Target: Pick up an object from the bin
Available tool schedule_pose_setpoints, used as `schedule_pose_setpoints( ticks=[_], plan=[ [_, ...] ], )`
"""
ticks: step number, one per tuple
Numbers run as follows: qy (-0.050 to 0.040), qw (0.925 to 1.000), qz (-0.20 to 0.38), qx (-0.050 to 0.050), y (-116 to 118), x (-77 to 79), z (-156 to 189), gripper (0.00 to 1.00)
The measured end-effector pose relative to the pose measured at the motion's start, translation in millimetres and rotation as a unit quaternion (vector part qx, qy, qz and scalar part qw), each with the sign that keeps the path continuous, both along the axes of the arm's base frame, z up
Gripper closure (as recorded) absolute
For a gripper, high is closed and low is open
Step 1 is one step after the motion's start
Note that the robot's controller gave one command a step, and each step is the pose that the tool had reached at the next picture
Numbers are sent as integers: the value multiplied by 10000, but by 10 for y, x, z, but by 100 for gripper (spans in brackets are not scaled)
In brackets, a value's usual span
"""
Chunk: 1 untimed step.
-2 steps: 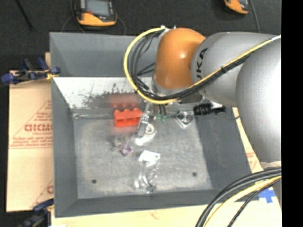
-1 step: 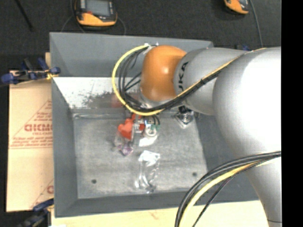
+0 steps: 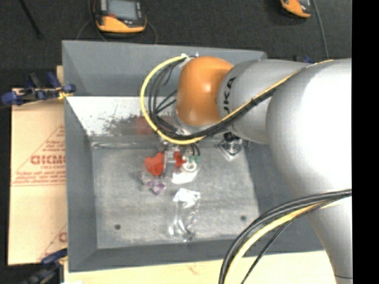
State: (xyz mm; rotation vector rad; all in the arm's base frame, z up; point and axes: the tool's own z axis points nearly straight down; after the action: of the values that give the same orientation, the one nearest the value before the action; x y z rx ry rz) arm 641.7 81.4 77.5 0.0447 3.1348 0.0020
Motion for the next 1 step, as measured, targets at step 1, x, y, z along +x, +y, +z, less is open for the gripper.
schedule_pose_setpoints(
  ticks=[1],
  plan=[
    [-25, 9999, 166, -5, 133, -203, 1137, 100]
  ],
)
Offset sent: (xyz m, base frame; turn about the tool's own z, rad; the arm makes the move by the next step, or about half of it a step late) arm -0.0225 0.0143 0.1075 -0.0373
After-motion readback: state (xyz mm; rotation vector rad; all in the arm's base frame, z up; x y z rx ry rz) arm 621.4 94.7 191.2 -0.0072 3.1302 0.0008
